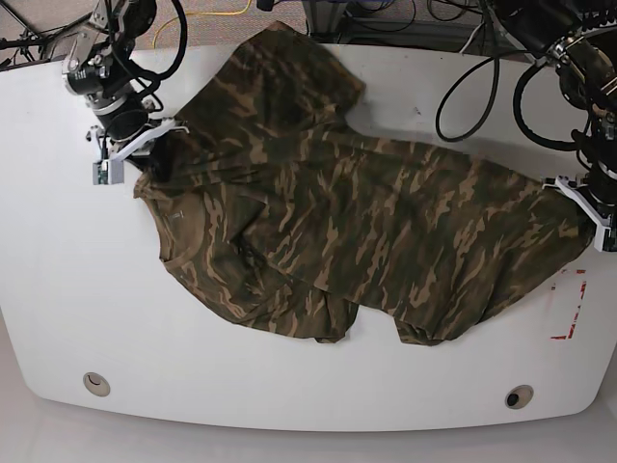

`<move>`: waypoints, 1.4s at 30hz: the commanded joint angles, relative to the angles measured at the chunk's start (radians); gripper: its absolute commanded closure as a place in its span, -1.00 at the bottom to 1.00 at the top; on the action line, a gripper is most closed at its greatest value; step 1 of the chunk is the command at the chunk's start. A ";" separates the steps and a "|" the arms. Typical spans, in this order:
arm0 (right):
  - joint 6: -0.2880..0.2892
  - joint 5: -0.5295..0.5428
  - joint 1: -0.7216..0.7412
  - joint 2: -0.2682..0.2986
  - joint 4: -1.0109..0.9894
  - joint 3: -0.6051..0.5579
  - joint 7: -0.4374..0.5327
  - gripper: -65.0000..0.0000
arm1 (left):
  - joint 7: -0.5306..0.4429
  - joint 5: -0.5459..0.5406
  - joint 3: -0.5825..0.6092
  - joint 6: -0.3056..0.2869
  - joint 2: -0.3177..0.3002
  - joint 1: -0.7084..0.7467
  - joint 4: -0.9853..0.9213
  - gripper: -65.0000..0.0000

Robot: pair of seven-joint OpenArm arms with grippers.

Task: Fold the T-shirt properly
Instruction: 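Lift the shirt with both grippers and swing it up off the table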

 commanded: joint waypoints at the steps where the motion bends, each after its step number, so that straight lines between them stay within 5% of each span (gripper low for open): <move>1: 0.023 0.023 0.035 0.009 0.021 0.013 0.024 1.00 | -0.023 -0.012 -0.004 0.003 -0.017 -0.033 0.029 1.00; 18: 0.016 0.017 0.365 0.098 -0.023 0.010 -0.029 1.00 | -0.023 -0.007 0.082 0.003 -0.024 -0.325 0.023 1.00; 32: 0.016 0.017 0.704 0.259 -0.194 -0.096 -0.026 1.00 | -0.031 -0.005 0.160 0.195 -0.090 -0.590 -0.033 1.00; 42: 0.016 0.022 1.002 0.368 -0.355 -0.243 -0.025 1.00 | -0.065 -0.004 0.223 0.251 -0.162 -0.789 -0.099 1.00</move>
